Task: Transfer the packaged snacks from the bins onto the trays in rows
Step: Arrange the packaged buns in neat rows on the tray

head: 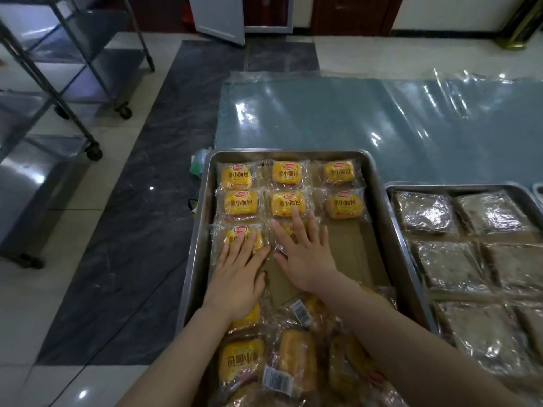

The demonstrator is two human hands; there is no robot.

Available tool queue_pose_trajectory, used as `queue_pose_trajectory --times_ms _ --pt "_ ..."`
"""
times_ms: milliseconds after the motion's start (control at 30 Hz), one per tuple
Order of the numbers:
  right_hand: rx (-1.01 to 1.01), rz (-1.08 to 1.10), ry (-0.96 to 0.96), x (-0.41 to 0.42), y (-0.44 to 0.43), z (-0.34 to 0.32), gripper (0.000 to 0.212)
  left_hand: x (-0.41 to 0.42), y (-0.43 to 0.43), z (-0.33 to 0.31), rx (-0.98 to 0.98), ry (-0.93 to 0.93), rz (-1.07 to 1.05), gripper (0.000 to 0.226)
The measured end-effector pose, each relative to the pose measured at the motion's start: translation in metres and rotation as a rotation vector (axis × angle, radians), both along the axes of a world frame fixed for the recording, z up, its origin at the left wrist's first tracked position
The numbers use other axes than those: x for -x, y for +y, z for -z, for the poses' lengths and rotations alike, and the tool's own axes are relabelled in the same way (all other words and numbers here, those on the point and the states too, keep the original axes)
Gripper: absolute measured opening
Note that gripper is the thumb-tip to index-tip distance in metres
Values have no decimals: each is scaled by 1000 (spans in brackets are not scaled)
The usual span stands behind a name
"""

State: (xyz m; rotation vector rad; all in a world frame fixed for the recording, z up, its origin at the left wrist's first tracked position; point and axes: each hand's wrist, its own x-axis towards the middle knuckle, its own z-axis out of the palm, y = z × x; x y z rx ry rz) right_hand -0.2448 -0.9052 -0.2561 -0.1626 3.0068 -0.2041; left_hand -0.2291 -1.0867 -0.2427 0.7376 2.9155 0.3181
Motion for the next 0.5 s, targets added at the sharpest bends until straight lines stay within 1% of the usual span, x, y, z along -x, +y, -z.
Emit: queue_pose_trajectory --times_ms 500 --pt "61 17 -28 11 -2 -4 64 0 0 -1 -20 -12 -6 56"
